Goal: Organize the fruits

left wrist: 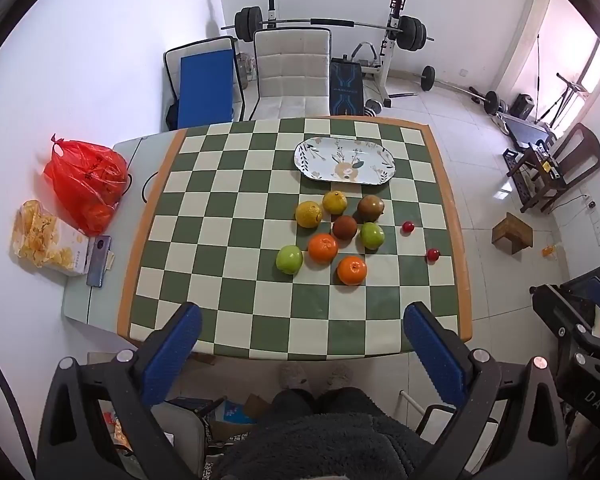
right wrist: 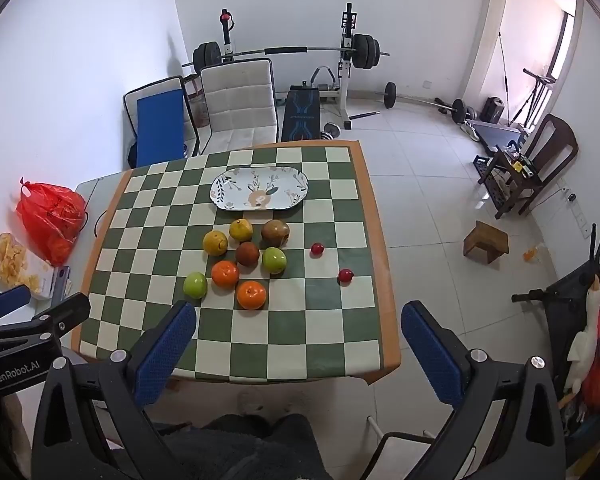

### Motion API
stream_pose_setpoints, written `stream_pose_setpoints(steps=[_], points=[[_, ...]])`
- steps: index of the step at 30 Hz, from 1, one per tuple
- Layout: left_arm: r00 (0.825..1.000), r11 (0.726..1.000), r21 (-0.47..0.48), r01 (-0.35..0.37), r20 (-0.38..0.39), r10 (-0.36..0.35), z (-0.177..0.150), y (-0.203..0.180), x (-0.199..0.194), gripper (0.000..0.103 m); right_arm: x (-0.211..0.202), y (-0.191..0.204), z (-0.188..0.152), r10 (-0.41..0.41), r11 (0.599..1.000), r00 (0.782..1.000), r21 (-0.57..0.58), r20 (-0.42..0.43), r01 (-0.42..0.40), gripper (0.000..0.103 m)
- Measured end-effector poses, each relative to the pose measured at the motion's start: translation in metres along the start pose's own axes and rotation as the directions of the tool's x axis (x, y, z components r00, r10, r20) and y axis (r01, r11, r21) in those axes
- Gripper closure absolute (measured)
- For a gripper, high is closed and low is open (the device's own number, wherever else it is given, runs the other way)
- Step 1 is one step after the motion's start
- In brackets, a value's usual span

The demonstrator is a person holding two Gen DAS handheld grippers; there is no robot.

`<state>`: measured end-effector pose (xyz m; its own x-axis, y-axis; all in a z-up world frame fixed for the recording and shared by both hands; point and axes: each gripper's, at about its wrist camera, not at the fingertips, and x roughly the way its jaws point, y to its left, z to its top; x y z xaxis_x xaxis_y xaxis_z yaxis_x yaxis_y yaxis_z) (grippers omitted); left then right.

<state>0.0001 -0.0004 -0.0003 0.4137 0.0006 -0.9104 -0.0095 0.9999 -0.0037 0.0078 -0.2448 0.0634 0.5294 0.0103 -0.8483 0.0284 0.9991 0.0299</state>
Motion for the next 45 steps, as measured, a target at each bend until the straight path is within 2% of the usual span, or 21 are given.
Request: stream_pose_setpoints(steps=[8,45], points=[[1.0,1.0,0.0,-0.003,0.002,0.003,-0.0001,0.0,0.0001,0.0,0.0001,0.0017,0.0004,-0.019,1.0,1.0,-0.009,-0.008,0.019,0.0],[1.0,1.0,-0.001,-0.001,0.008,0.001,-0.0004,-0.0006,-0.0004,0.0,0.0033,0.0047,-0.0028,-0.004,1.0,1.0,0.005,-0.014,0.004,0.0]])
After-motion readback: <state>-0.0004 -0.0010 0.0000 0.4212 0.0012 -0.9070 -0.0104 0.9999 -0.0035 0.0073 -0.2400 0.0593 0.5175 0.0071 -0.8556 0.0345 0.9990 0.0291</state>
